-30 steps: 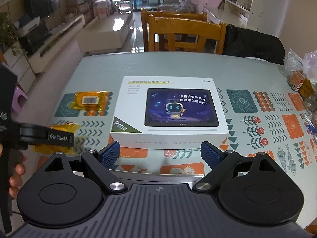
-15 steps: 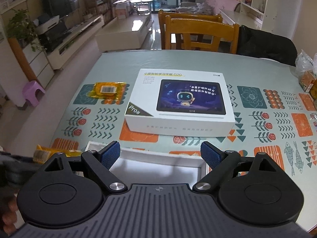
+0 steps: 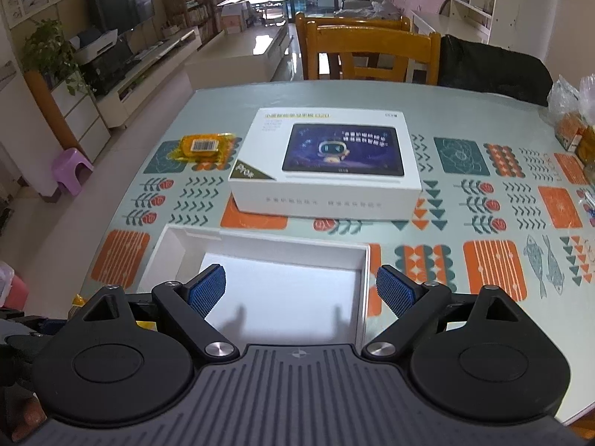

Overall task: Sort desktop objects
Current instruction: 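Carry the orange packet with the left tool into the open white box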

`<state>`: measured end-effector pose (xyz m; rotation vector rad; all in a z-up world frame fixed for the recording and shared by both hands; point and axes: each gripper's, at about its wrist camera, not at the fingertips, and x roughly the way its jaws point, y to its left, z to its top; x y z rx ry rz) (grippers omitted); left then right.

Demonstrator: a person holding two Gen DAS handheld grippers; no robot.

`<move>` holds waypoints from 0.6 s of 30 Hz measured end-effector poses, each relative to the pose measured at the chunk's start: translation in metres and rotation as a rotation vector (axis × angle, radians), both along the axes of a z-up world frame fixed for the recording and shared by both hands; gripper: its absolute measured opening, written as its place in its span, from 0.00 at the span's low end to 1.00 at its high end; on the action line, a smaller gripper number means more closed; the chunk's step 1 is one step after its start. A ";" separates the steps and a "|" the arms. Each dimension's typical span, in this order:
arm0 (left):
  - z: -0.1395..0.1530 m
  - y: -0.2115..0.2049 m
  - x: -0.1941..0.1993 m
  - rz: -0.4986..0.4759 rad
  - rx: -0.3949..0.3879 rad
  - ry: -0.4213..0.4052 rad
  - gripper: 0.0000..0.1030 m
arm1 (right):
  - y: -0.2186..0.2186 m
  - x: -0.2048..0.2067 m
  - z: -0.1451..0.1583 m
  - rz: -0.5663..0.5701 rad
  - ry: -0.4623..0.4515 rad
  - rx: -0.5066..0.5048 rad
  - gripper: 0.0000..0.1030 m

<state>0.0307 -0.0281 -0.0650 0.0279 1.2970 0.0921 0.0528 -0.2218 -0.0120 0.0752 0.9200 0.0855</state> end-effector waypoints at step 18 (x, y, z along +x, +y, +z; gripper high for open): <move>-0.023 -0.026 0.004 -0.136 -0.009 0.028 0.70 | -0.009 -0.010 -0.004 -0.031 0.017 -0.022 1.00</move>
